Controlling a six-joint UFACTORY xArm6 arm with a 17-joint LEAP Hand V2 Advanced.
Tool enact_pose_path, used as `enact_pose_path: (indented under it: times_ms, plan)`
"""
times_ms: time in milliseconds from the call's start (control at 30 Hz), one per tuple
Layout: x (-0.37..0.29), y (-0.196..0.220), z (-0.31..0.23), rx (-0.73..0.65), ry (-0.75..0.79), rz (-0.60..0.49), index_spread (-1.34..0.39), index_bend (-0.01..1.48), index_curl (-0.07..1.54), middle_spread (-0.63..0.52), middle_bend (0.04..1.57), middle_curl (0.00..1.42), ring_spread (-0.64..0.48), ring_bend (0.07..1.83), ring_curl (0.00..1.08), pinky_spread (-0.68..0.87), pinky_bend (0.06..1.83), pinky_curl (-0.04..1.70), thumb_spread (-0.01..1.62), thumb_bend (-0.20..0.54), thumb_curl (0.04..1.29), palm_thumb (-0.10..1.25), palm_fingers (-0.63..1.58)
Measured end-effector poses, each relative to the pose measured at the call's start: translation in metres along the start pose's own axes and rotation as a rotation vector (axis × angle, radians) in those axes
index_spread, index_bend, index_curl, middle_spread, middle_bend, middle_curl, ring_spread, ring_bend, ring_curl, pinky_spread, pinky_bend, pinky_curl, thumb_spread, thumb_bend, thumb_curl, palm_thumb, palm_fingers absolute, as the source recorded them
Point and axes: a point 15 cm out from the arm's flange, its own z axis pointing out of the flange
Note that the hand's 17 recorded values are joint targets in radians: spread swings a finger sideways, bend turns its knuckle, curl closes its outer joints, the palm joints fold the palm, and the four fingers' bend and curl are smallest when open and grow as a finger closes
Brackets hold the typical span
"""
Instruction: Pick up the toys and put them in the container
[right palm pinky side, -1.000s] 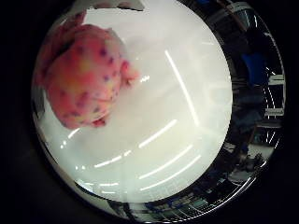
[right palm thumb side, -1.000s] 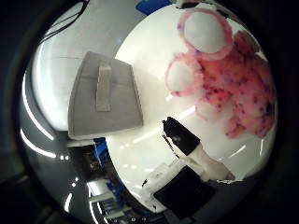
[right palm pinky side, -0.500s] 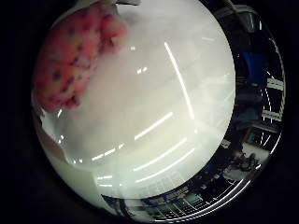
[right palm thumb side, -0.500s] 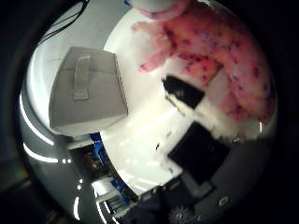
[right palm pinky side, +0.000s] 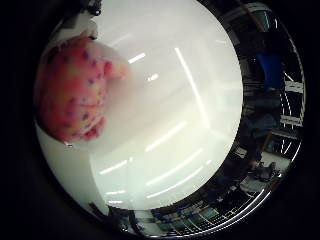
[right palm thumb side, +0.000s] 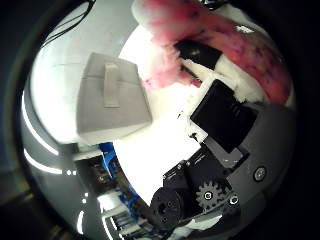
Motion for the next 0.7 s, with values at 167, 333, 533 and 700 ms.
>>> enact_pose_path:
  times_ms: [167, 333, 533, 700]
  plan:
    - [-0.019, 0.015, -0.050, 0.017, -0.008, -0.030, -0.23, 1.11, 0.76, -0.13, 1.34, 0.71, -0.18, 1.48, 0.58, -0.20, 1.39, 0.64, 1.09, -0.011, 0.57, 1.06, 1.16]
    - [-0.046, 0.039, -0.113, 0.056, -0.012, -0.090, -0.22, 1.11, 0.77, -0.13, 1.35, 0.70, -0.17, 1.48, 0.59, -0.19, 1.36, 0.69, 1.09, -0.011, 0.60, 1.06, 1.16]
    - [-0.098, 0.061, -0.168, 0.121, -0.066, -0.176, -0.22, 1.11, 0.78, -0.12, 1.35, 0.70, -0.17, 1.49, 0.59, -0.19, 1.32, 0.75, 1.08, -0.012, 0.63, 1.05, 1.15]
    - [-0.148, 0.080, -0.201, 0.168, -0.077, -0.264, -0.21, 1.10, 0.78, -0.12, 1.36, 0.69, -0.17, 1.48, 0.59, -0.20, 1.30, 0.79, 1.08, -0.012, 0.65, 1.06, 1.15]
